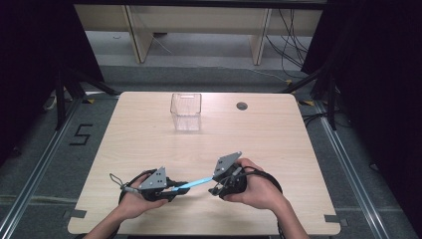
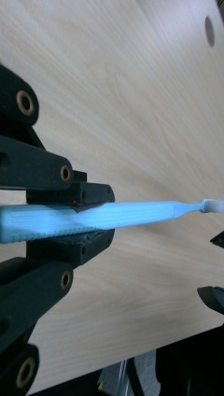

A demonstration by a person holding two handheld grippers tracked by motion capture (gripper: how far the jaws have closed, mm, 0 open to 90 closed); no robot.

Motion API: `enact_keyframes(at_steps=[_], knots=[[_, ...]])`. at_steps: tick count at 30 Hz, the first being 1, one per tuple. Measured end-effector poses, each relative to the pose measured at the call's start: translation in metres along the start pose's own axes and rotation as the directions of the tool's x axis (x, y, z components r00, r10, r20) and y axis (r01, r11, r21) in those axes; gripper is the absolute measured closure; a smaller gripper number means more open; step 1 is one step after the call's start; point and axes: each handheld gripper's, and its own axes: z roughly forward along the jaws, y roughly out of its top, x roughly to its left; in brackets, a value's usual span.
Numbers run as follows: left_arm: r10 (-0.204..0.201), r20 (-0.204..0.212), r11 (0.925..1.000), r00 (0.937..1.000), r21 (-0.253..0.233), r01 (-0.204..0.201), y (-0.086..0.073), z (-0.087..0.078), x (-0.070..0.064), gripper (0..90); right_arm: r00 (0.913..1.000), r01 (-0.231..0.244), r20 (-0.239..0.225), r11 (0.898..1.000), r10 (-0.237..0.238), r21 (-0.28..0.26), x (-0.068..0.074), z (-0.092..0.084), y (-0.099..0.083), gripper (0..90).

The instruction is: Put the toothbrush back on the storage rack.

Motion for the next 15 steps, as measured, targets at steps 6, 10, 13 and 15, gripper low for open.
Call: enact_keyframes(at_steps=[6,10,13,15], knots=[[-0.029,-0.067,0.9979,0.9974,-0.060,0.025,-0.001,-0.005,0.003,77.9,0.9965,-0.074,0.030,0.989,0.079,-0.128,0.006,0.003,-0.016,56.8],[-0.047,-0.108,0.9934,0.9931,-0.109,0.035,0.001,-0.008,0.004,77.9,0.9917,-0.114,0.035,0.974,0.123,-0.197,0.010,0.013,-0.025,55.3],[-0.063,-0.140,0.9894,0.9882,-0.138,0.043,0.004,-0.011,0.005,77.9,0.9850,-0.154,0.040,0.959,0.168,-0.238,0.011,0.020,-0.030,55.3],[-0.068,-0.152,0.9872,0.9860,-0.153,0.044,0.005,-0.013,0.005,77.9,0.9775,-0.191,0.034,0.943,0.208,-0.272,0.011,0.024,-0.032,55.3]])
